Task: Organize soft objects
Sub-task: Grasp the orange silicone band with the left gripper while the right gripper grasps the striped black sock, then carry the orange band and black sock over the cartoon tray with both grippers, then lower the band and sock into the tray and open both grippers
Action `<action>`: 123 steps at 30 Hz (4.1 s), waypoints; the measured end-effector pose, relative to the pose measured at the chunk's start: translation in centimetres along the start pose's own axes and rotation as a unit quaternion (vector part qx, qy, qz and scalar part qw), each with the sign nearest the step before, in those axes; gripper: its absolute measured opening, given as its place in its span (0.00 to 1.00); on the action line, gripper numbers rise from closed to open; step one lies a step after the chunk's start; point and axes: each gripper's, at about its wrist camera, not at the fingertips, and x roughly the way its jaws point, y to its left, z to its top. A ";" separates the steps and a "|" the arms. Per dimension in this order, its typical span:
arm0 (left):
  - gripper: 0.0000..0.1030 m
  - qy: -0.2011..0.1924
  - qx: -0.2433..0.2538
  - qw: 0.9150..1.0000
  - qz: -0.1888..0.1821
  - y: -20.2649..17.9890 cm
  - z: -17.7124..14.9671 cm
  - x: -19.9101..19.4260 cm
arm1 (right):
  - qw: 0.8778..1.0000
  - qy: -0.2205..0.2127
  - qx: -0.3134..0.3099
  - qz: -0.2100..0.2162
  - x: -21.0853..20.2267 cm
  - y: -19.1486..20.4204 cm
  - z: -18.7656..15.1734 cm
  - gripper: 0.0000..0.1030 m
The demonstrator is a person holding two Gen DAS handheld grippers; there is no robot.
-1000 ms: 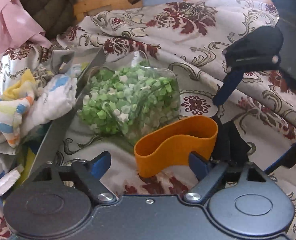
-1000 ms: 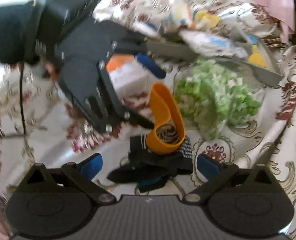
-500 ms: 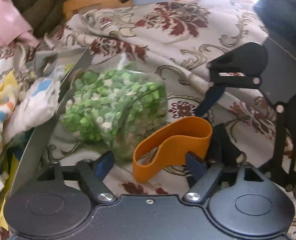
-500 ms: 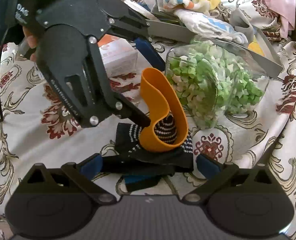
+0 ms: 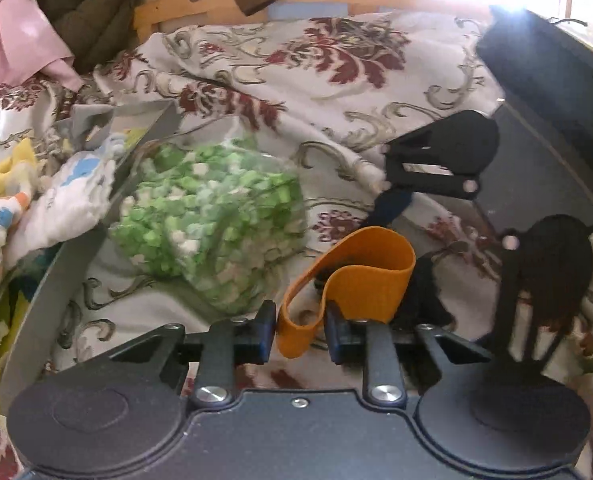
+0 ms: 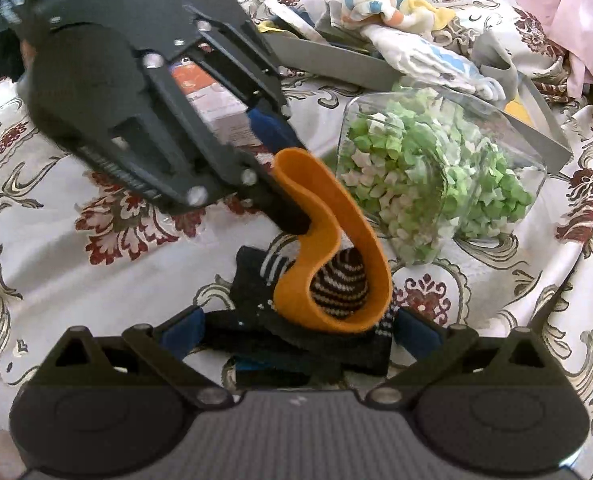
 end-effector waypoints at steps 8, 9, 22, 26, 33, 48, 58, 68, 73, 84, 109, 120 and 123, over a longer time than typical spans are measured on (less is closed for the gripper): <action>0.19 0.017 0.006 1.000 0.023 -1.3 0.6 1.2 | 1.000 0.003 0.018 0.006 0.3 -0.4 -0.3 0.99; 0.18 0.021 0.001 0.999 0.025 -1.3 0.6 1.2 | 1.000 0.003 0.020 0.007 0.3 -0.4 -0.3 0.99; 0.16 0.004 -0.262 0.949 0.172 -2.2 -3.3 -4.3 | 0.999 0.002 0.040 0.003 0.1 -0.4 -0.1 0.91; 0.16 0.000 -0.302 0.932 0.202 -3.5 -3.4 -5.2 | 0.999 -0.003 0.047 -0.001 -0.1 -0.5 0.1 0.81; 0.16 -0.032 -0.439 0.877 0.195 -5.1 -5.1 -5.4 | 0.998 -0.002 0.055 -0.002 -0.1 -0.6 0.1 0.75; 0.16 -0.056 -0.490 0.851 0.182 -5.8 -7.6 -6.0 | 1.000 -0.015 0.018 -0.017 -0.7 0.6 0.3 0.20; 0.16 -0.118 -0.478 0.848 0.198 -6.7 -7.6 -8.4 | 0.997 -0.074 0.013 -0.032 -3.4 1.3 0.8 0.15; 0.15 -0.162 -0.483 0.836 0.202 -6.1 -7.1 -9.9 | 0.989 -0.136 0.038 -0.050 -5.3 0.4 1.2 0.15; 0.15 -0.180 -0.493 0.829 0.194 -5.0 -6.5 -10.4 | 0.983 -0.166 0.045 -0.061 -6.2 0.5 1.6 0.15; 0.15 -0.226 -0.467 0.826 0.219 2.3 -0.3 -12.5 | 0.939 -0.285 0.169 -0.096 -8.3 -5.4 6.5 0.15; 0.16 -0.115 -0.491 0.834 0.223 20.4 9.9 -2.9 | 0.923 -0.210 0.302 -0.112 3.1 -18.1 14.0 0.16; 0.19 -0.094 -0.499 0.828 0.238 20.6 10.0 -1.7 | 0.926 -0.183 0.314 -0.101 4.2 -18.4 13.7 0.26; 0.20 -0.093 -0.506 0.824 0.239 20.8 9.8 -1.9 | 0.926 -0.184 0.315 -0.101 4.2 -18.3 13.6 0.28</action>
